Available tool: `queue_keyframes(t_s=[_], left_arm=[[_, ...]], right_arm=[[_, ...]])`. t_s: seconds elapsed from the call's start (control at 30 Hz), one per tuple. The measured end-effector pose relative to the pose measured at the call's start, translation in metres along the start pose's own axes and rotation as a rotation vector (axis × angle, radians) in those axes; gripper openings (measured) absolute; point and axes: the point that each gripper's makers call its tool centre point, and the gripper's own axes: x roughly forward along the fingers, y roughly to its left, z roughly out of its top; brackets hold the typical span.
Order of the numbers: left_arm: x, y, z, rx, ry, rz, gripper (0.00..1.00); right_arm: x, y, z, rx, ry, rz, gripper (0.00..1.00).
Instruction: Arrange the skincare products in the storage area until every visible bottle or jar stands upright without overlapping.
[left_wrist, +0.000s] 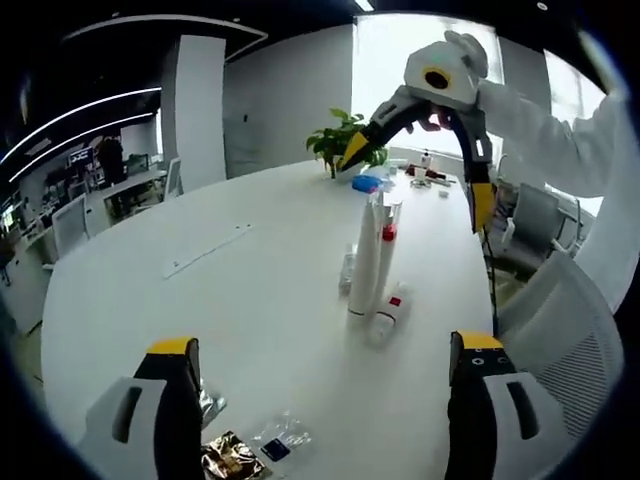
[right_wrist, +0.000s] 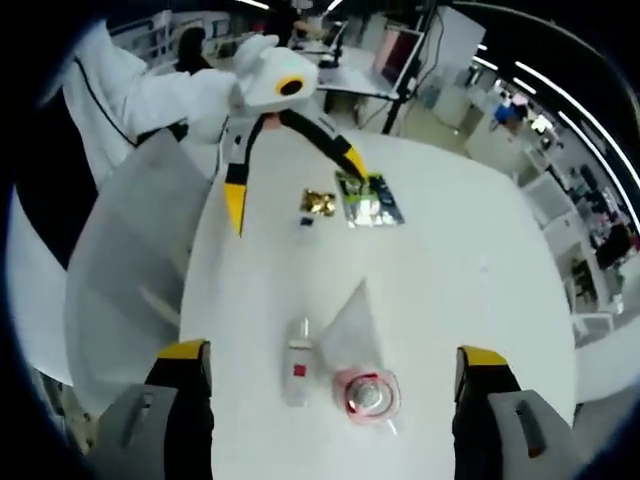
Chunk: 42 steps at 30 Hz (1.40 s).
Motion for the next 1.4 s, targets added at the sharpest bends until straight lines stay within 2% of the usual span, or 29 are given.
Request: queue_keyframes(t_s=[0.3,0.4,0.5,0.77,0.97,1.17,1.37,1.4], left_arm=[[-0.018,0.002,-0.005,-0.039,-0.015,0.049,0.99],[-0.024,0.008,-0.008,-0.047,-0.020,0.072,0.99],[-0.030,0.008,-0.010,-0.057,-0.016,0.094,0.99],[-0.043,0.014,-0.013,-0.065,-0.028,0.139,0.99],[-0.049,0.010,-0.015,-0.077,-0.033,0.147,0.99],[-0.053,-0.001,-0.016,-0.095,-0.039,0.155,0.99],[-0.055,0.001,-0.020,-0.092,-0.045,0.164,0.99],[-0.056,0.006,-0.022,-0.098,-0.045,0.168,0.99]], right_arm=[[-0.011,0.008,-0.008,0.061,-0.051,-0.055,1.00],[-0.011,0.014,-0.013,0.069,-0.054,-0.058,1.00],[-0.014,0.010,-0.023,0.086,-0.050,-0.071,1.00],[-0.019,0.016,-0.032,0.130,-0.069,-0.119,1.00],[-0.019,0.019,-0.040,0.155,-0.079,-0.155,1.00],[-0.018,0.029,-0.050,0.171,-0.074,-0.151,1.00],[-0.016,0.034,-0.056,0.196,-0.088,-0.152,1.00],[-0.015,0.035,-0.057,0.197,-0.085,-0.153,1.00]])
